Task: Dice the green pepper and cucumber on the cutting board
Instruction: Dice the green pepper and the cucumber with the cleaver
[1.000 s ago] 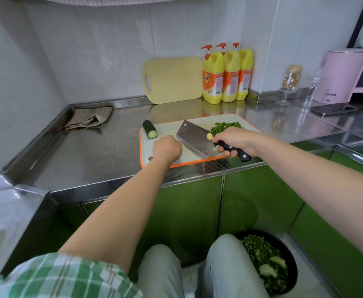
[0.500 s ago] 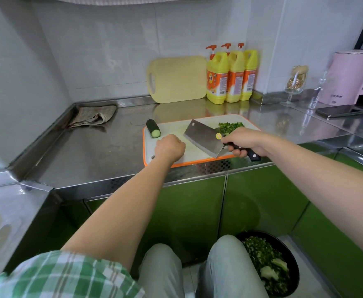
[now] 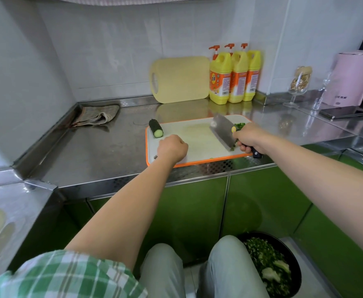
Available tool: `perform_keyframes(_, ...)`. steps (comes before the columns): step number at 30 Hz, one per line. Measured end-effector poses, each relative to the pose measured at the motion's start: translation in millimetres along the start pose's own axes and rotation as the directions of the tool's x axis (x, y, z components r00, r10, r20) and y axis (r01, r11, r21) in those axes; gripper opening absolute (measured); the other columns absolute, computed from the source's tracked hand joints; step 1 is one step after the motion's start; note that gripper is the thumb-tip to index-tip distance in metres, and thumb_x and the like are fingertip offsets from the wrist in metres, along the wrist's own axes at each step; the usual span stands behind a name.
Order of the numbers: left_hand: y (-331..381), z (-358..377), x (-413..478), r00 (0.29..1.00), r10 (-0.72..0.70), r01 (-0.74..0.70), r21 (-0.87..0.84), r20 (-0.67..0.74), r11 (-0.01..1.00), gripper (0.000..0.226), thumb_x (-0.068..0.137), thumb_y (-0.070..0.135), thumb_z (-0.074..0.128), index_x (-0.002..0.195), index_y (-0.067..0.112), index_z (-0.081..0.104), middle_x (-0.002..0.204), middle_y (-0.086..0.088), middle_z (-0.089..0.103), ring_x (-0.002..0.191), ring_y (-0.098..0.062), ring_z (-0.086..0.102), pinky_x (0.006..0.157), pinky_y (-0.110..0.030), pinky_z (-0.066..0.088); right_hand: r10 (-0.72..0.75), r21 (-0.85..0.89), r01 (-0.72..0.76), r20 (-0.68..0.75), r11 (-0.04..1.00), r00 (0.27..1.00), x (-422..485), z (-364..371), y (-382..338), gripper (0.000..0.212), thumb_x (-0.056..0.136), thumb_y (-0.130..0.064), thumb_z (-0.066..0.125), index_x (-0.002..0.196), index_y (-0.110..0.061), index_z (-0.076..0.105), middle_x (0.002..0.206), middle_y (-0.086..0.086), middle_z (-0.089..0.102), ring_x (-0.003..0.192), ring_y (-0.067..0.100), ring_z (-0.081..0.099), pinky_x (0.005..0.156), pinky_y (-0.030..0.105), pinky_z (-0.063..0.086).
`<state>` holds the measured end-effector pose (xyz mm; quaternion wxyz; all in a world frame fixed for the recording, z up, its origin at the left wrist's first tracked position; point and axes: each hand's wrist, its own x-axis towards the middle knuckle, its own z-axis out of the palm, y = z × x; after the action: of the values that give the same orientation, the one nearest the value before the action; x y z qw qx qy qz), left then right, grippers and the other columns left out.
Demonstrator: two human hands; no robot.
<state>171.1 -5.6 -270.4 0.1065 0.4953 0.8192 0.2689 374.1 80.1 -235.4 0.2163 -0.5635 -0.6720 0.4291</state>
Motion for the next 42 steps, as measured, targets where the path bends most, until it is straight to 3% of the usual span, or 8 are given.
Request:
perform_keyframes(8, 0.3, 0.8, -2.9, 1.000, 0.015, -0.014, 0.024, -0.014, 1.000, 0.028, 0.091, 0.013, 0.045, 0.064, 0.009, 0.048, 0.078, -0.017, 0.059, 0.086, -0.038, 0.053, 0.069, -0.037, 0.042, -0.083, 0.108, 0.053, 0.292, 0.993, 0.953, -26.6, -1.1, -4.2, 0.010, 0.099, -0.017, 0.047, 0.094, -0.008, 0.048, 0.063, 0.003, 0.044, 0.039, 0.009, 0.037, 0.031, 0.018, 0.025)
perform_keyframes(12, 1.1, 4.9, -5.8, 0.997, 0.014, -0.011, 0.032, -0.076, 0.999, 0.031, 0.093, 0.012, 0.037, 0.101, -0.006, 0.060, 0.106, -0.026, 0.064, 0.102, -0.042, 0.056, 0.083, -0.040, 0.045, -0.071, 0.098, 0.040, 0.336, 0.994, 0.939, -31.4, 9.4, 4.0, 0.012, 0.099, -0.016, 0.047, 0.103, -0.005, 0.050, 0.062, 0.002, 0.044, 0.039, 0.009, 0.037, 0.031, 0.017, 0.025)
perform_keyframes(21, 3.3, 6.8, -6.4, 0.998, 0.010, -0.005, 0.095, -0.056, 0.995, 0.027, 0.092, 0.016, 0.037, 0.095, 0.002, 0.061, 0.105, -0.020, 0.062, 0.101, -0.038, 0.053, 0.076, -0.035, 0.038, -0.031, -0.013, 0.030, -0.036, 0.999, 0.999, -11.6, -3.5, 11.0, 0.020, 0.099, -0.017, 0.045, 0.085, -0.003, 0.050, 0.066, 0.011, 0.047, 0.051, 0.018, 0.039, 0.043, 0.026, 0.028)
perform_keyframes(28, 4.2, 4.0, -7.0, 0.999, 0.006, -0.003, 0.079, -0.040, 0.997, 0.028, 0.091, 0.015, 0.037, 0.095, 0.002, 0.061, 0.104, -0.020, 0.062, 0.102, -0.038, 0.053, 0.080, -0.037, 0.043, -0.100, 0.022, 0.098, 0.234, 0.995, 0.967, -28.9, 18.2, -10.2, 0.016, 0.100, -0.018, 0.047, 0.090, -0.006, 0.048, 0.066, 0.004, 0.043, 0.047, 0.012, 0.038, 0.033, 0.017, 0.026)
perform_keyframes(32, 1.7, 1.3, -8.3, 0.998, 0.030, -0.027, 0.064, -0.047, 0.998, 0.024, 0.091, 0.015, 0.039, 0.069, 0.010, 0.049, 0.094, -0.019, 0.064, 0.097, -0.039, 0.054, 0.074, -0.037, 0.043, 0.021, -0.001, -0.021, 0.107, 1.000, 0.994, -14.0, 15.7, -4.1, 0.024, 0.100, -0.019, 0.046, 0.078, -0.008, 0.047, 0.065, 0.006, 0.045, 0.048, 0.014, 0.037, 0.040, 0.022, 0.027)
perform_keyframes(35, 1.0, -2.5, -9.0, 0.999, 0.030, -0.028, 0.046, -0.043, 0.999, 0.024, 0.093, 0.014, 0.042, 0.071, 0.009, 0.050, 0.083, -0.017, 0.060, 0.091, -0.038, 0.056, 0.070, -0.035, 0.043, 0.030, -0.016, -0.030, -0.023, 0.999, 0.999, -7.4, 13.2, -7.0, 0.022, 0.100, -0.014, 0.042, 0.079, -0.007, 0.046, 0.066, 0.010, 0.045, 0.052, 0.017, 0.037, 0.045, 0.025, 0.027)
perform_keyframes(39, -1.8, -8.7, -4.8, 0.997, 0.033, -0.032, 0.018, -0.077, 0.999, 0.024, 0.096, 0.016, 0.041, 0.082, 0.006, 0.057, 0.079, -0.013, 0.057, 0.080, -0.033, 0.054, 0.068, -0.033, 0.043, -0.062, 0.044, 0.061, 0.030, 0.997, 0.998, -9.0, 23.8, -25.0, 0.020, 0.100, -0.016, 0.045, 0.082, -0.006, 0.048, 0.065, 0.009, 0.046, 0.050, 0.016, 0.039, 0.036, 0.020, 0.029)
perform_keyframes(42, -10.0, -11.2, 1.8, 0.988, 0.018, -0.015, 0.018, -0.156, 1.000, 0.027, 0.095, 0.013, 0.039, 0.080, 0.004, 0.059, 0.080, -0.014, 0.058, 0.082, -0.032, 0.053, 0.064, -0.031, 0.038, -0.124, -0.092, 0.130, 0.068, 0.987, 0.990, -6.6, 42.0, -41.9, 0.021, 0.098, -0.014, 0.041, 0.096, 0.003, 0.054, 0.064, 0.013, 0.053, 0.053, 0.022, 0.046, 0.043, 0.025, 0.035)
